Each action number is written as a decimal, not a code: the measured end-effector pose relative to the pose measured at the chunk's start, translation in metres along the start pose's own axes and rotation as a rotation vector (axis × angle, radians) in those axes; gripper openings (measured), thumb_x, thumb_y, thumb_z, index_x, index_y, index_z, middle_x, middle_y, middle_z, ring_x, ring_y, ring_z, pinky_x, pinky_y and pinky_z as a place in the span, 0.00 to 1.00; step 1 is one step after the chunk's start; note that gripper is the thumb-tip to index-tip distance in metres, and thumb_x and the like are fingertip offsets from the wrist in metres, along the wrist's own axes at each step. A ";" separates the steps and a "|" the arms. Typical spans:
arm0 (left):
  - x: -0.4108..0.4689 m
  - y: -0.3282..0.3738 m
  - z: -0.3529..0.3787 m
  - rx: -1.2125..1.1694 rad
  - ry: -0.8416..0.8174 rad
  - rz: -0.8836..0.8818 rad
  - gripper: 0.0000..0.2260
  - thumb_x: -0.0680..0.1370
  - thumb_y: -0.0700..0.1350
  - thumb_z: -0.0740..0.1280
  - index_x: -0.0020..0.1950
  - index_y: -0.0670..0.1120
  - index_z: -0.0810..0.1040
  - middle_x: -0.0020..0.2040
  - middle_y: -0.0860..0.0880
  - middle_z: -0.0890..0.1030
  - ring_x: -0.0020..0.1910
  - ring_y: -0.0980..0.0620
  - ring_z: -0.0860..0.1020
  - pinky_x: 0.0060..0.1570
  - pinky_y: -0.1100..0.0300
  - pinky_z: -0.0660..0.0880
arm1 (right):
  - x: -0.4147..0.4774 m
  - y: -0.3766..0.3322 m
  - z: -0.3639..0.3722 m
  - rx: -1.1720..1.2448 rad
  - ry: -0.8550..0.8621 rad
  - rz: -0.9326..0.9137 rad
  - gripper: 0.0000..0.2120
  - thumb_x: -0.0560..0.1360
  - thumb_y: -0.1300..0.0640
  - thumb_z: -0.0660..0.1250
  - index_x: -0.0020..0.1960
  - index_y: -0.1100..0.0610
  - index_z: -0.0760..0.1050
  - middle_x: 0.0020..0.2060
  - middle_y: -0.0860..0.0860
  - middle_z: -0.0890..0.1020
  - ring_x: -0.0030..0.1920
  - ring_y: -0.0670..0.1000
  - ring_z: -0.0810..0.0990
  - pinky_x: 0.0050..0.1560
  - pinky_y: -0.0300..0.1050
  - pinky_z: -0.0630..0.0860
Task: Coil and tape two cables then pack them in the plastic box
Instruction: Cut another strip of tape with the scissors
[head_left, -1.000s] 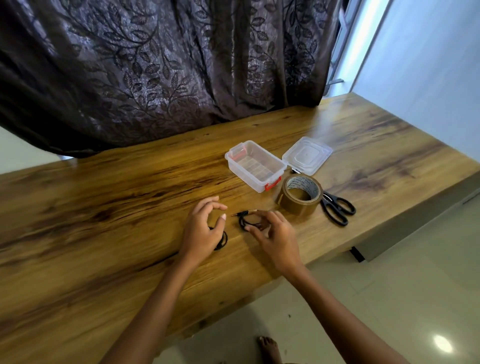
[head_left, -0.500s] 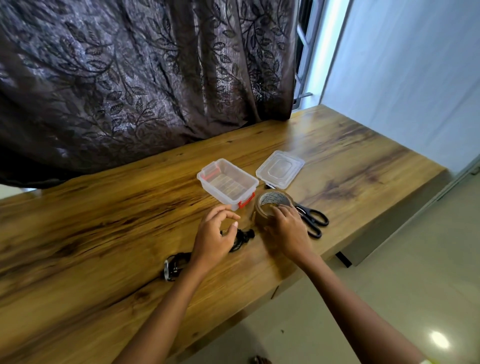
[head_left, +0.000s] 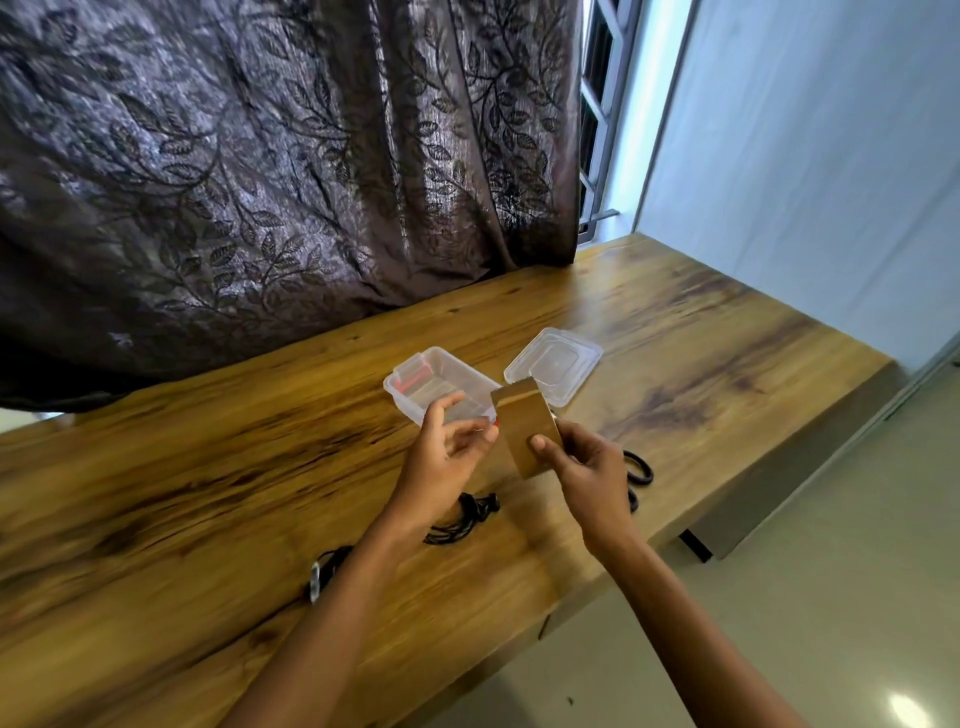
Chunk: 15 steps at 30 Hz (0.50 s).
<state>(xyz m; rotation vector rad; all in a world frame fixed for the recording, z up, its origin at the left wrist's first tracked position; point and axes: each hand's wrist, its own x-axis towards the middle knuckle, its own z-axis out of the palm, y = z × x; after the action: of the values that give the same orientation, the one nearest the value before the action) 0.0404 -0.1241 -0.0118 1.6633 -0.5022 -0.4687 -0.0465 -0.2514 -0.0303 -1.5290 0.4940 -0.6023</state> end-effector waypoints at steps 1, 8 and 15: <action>0.002 0.005 0.002 -0.066 -0.022 -0.001 0.23 0.76 0.44 0.66 0.67 0.53 0.62 0.55 0.49 0.79 0.53 0.56 0.78 0.53 0.64 0.75 | -0.001 -0.005 0.000 0.056 -0.025 -0.007 0.08 0.73 0.64 0.68 0.50 0.55 0.80 0.44 0.53 0.85 0.46 0.49 0.83 0.47 0.41 0.79; 0.011 0.026 0.010 -0.358 -0.031 0.002 0.26 0.75 0.33 0.65 0.68 0.51 0.64 0.48 0.47 0.82 0.41 0.58 0.82 0.35 0.67 0.76 | -0.002 -0.025 -0.004 0.043 -0.110 -0.032 0.15 0.70 0.60 0.71 0.56 0.55 0.77 0.49 0.50 0.83 0.48 0.45 0.82 0.50 0.42 0.79; 0.006 0.026 0.013 -0.213 -0.048 0.040 0.28 0.74 0.33 0.66 0.70 0.51 0.63 0.55 0.44 0.81 0.52 0.51 0.81 0.45 0.62 0.78 | 0.017 -0.051 -0.014 -0.498 -0.129 -0.463 0.14 0.73 0.60 0.69 0.58 0.55 0.78 0.55 0.46 0.76 0.58 0.46 0.73 0.56 0.35 0.72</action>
<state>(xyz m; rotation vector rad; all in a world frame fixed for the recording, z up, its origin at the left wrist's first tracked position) 0.0361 -0.1415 0.0122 1.4387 -0.5025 -0.5160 -0.0450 -0.2705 0.0218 -2.1717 0.1900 -0.7638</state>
